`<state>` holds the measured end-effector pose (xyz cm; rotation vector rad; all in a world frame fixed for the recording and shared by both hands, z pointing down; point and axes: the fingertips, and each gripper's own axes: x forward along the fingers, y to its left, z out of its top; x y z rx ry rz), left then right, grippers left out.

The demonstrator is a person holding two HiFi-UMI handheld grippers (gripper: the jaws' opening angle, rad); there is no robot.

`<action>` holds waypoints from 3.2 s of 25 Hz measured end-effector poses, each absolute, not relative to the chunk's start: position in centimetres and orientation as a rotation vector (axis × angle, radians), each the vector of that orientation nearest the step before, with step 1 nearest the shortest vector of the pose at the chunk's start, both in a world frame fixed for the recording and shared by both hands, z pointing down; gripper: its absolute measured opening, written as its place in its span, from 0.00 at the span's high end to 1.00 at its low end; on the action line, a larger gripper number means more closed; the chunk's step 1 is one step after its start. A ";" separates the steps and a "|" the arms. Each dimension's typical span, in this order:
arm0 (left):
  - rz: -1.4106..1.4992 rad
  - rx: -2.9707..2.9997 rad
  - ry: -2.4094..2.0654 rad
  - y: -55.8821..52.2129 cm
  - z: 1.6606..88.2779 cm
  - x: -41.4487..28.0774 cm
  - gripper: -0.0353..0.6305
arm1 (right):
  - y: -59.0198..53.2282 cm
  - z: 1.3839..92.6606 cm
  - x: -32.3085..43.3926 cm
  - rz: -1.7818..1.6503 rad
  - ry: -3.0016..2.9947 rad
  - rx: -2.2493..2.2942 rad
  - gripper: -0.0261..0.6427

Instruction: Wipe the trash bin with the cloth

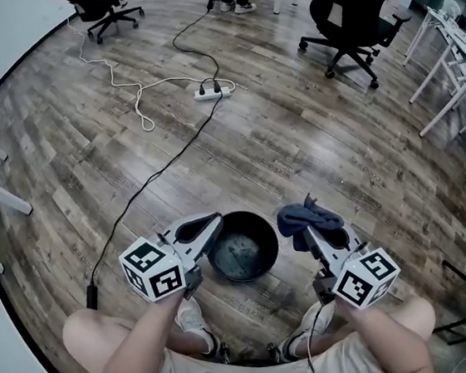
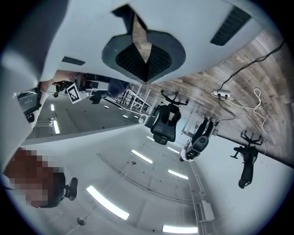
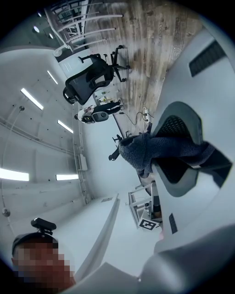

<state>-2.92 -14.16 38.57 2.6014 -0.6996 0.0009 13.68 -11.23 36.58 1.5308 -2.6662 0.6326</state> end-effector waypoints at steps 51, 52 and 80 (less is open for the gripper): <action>0.171 2.855 -0.582 -7.6 31.7 1.2 0.93 | -10.4 32.7 18.8 0.541 -2.692 1.658 0.84; 0.176 2.842 -0.584 -7.8 32.3 1.0 0.93 | -10.5 33.0 19.0 0.552 -2.687 1.663 0.84; 0.340 2.878 -0.674 -9.5 36.5 0.2 0.93 | -10.4 38.8 15.2 0.564 -2.583 1.403 0.84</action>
